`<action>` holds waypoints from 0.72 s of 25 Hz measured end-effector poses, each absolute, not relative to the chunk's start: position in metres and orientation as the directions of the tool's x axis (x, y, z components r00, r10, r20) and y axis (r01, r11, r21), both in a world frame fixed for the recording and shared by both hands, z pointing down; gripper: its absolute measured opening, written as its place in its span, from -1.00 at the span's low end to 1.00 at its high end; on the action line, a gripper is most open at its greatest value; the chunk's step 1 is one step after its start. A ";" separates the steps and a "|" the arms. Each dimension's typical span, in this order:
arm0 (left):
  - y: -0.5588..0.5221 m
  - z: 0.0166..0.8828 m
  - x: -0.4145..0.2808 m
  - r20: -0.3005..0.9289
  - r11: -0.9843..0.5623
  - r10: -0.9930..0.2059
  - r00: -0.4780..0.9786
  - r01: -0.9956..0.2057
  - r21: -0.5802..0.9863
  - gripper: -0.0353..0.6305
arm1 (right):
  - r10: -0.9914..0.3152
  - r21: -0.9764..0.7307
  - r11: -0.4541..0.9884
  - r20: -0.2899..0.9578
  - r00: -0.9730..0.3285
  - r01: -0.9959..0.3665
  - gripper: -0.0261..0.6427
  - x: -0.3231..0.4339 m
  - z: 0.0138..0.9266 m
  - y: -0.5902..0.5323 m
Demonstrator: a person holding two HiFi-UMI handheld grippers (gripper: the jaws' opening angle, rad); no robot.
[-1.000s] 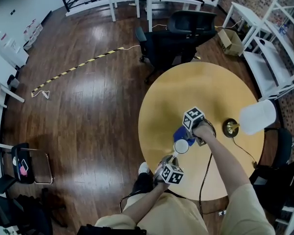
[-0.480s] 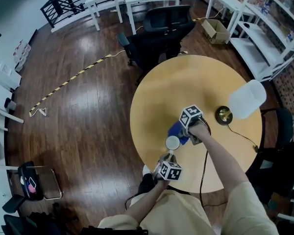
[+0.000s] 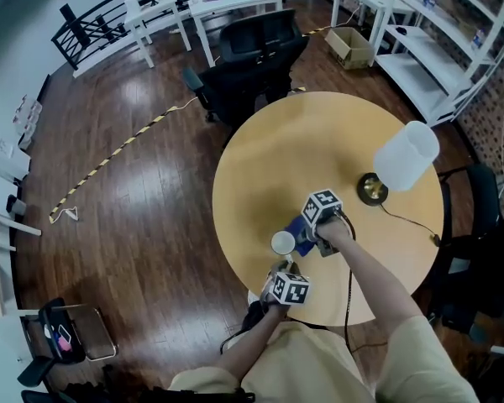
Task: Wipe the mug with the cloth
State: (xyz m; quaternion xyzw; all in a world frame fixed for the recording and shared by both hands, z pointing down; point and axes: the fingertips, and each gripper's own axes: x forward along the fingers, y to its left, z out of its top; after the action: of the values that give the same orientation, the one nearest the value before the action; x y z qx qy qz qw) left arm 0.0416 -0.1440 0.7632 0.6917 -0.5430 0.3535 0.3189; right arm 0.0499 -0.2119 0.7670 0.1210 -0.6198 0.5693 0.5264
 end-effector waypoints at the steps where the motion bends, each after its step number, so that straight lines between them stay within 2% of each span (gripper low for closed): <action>1: -0.145 0.764 0.043 0.837 -0.214 -0.523 0.161 -0.975 0.054 -0.75 | 0.450 -0.589 0.304 0.782 -0.432 -0.749 -0.72 0.050 0.767 -0.210; 10: -0.150 0.764 0.053 0.835 -0.278 -0.517 0.188 -0.960 0.044 -0.78 | 0.509 -0.663 0.204 0.700 -0.500 -0.720 -0.71 0.047 0.765 -0.184; 18: -0.151 0.762 0.054 0.834 -0.313 -0.513 0.205 -0.949 0.041 -0.78 | 0.606 -0.701 0.196 0.636 -0.477 -0.686 -0.71 0.049 0.757 -0.169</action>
State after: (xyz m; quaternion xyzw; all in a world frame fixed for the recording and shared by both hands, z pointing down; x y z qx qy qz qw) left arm 0.0541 -0.1511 0.7624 0.7191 -0.5082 0.3731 0.2922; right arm 0.0488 -0.1685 0.7571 0.0343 -0.5811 0.6332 0.5101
